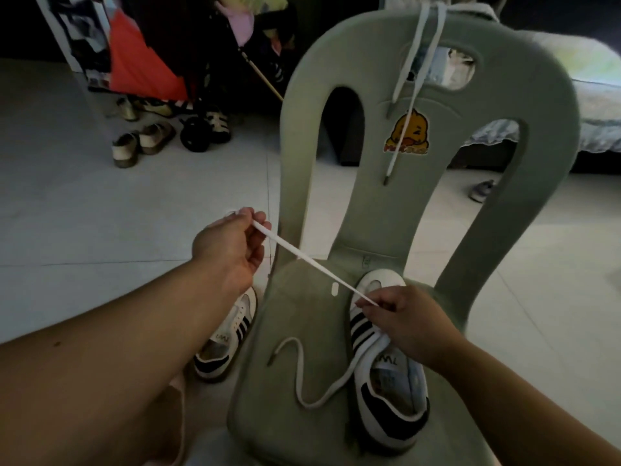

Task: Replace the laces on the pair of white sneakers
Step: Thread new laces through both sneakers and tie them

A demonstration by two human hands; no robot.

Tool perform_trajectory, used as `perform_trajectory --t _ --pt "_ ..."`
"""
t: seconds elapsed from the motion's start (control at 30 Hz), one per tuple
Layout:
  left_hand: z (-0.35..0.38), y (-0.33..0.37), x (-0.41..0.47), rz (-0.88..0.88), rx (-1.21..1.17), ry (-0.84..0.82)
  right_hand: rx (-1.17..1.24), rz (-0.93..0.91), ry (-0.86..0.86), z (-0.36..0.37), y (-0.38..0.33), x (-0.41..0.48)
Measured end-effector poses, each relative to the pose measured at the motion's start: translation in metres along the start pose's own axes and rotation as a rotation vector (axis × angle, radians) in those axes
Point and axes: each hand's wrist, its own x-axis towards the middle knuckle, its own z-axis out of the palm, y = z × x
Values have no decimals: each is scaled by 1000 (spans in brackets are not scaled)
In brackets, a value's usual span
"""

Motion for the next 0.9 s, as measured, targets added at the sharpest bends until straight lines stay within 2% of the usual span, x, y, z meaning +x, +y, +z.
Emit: perform_trajectory --t 0.4,0.67,0.77,0.9 --pt "-46 23 33 118 -6 196 -68 16 -22 1 0 -4" --pt "-57 33 36 317 -94 320 -52 -11 -34 3 5 -4" --pt "-48 33 26 393 -69 219 -67 -7 -32 2 7 -4" --pt "-28 27 4 522 250 12 20 44 -37 -4 7 -9"
